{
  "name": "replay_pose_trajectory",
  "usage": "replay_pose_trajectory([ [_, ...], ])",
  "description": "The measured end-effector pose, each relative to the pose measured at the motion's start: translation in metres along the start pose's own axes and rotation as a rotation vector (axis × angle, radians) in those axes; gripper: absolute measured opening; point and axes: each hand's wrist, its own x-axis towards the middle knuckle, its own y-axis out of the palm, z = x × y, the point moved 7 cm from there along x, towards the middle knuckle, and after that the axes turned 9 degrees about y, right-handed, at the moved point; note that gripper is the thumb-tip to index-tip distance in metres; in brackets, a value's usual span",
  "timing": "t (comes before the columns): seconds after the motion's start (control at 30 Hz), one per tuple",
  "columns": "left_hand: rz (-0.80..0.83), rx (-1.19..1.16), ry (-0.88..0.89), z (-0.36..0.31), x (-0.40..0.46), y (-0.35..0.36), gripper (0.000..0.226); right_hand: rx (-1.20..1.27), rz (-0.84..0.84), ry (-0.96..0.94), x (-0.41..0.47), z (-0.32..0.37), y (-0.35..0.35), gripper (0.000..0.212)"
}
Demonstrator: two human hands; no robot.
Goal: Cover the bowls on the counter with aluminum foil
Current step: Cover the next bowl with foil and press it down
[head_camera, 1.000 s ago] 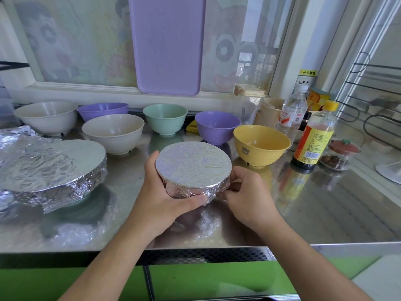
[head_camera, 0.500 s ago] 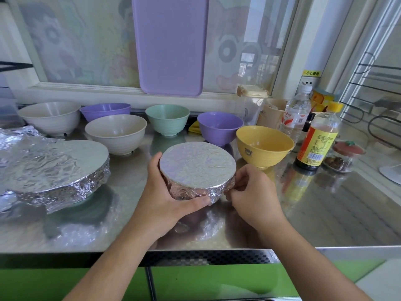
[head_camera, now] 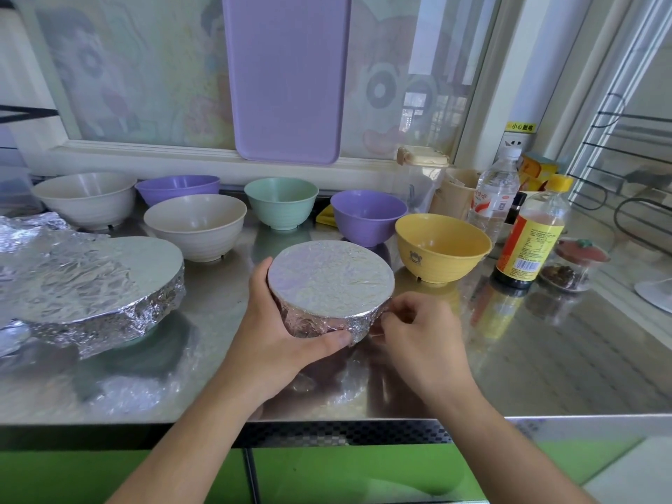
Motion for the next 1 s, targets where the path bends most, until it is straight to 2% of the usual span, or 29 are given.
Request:
replay_pose_trajectory([
  [0.1,0.003,-0.016,0.001,0.000,0.000,0.000,0.129,-0.063,-0.062,-0.075,-0.004,0.005,0.000,0.021],
  [0.23,0.008,-0.032,-0.004,-0.002,0.000,0.000,0.130,-0.144,-0.027,-0.124,-0.004,0.005,0.000,0.024],
  [0.33,0.020,-0.033,-0.031,-0.002,-0.001,-0.002,0.146,-0.171,-0.013,-0.083,0.003,0.005,-0.006,0.013],
  [0.37,0.029,-0.029,-0.046,-0.003,-0.002,-0.002,0.154,-0.087,0.006,-0.058,0.005,0.007,-0.009,0.022],
  [0.43,0.044,-0.021,-0.063,-0.006,-0.001,-0.004,0.165,0.144,0.151,-0.041,0.015,0.011,-0.007,0.060],
  [0.5,0.042,-0.015,-0.060,-0.007,0.003,-0.006,0.171,0.314,0.403,-0.061,0.026,0.018,0.003,0.085],
  [0.53,0.036,-0.022,-0.059,-0.007,0.006,-0.006,0.171,0.341,0.518,-0.074,0.030,0.021,0.008,0.089],
  [0.6,0.030,-0.059,-0.065,-0.006,0.011,-0.004,0.170,0.370,0.685,-0.107,0.032,0.026,0.015,0.084],
  [0.7,0.021,-0.099,-0.091,-0.003,0.014,-0.003,0.171,0.378,0.821,-0.161,0.029,0.025,0.022,0.082],
  [0.83,0.027,-0.129,-0.077,0.003,0.012,-0.002,0.162,0.334,0.817,-0.224,0.027,0.022,0.020,0.090],
  [0.97,0.041,-0.146,-0.046,0.005,0.012,0.000,0.130,0.302,0.787,-0.216,0.030,0.018,0.018,0.093],
  [1.0,0.039,-0.146,-0.040,0.004,0.013,0.000,0.129,0.280,0.759,-0.221,0.031,0.017,0.019,0.094],
])
